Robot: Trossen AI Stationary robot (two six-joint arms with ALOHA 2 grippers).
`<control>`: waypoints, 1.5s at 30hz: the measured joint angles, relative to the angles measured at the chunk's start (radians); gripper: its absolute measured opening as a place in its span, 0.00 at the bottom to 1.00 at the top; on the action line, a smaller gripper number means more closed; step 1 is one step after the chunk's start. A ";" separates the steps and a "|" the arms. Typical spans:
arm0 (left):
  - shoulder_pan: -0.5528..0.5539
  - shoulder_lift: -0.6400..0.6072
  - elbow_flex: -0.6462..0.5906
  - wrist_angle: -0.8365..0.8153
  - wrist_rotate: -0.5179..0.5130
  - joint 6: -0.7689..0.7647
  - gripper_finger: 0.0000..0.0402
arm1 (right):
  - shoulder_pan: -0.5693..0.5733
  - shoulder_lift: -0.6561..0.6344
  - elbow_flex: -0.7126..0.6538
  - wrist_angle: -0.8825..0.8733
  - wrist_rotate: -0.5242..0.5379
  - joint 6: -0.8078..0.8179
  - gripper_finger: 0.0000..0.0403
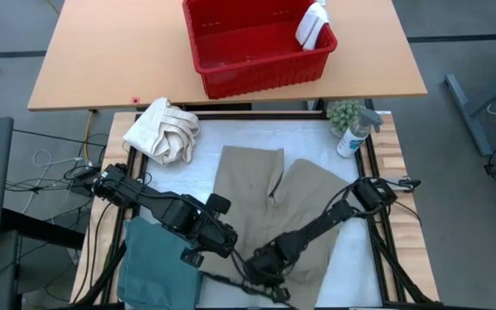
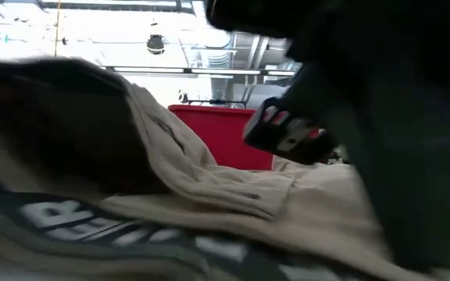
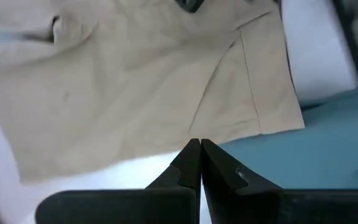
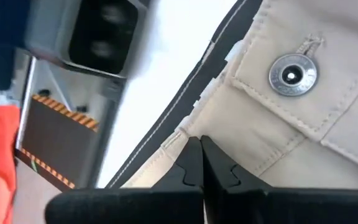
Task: Fold Laundry from Bin
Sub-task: Fold the brown shorts
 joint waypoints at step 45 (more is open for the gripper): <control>0.194 -0.398 -1.208 1.193 -0.667 -0.674 0.00 | -0.243 -0.697 0.209 -0.923 0.620 0.075 0.09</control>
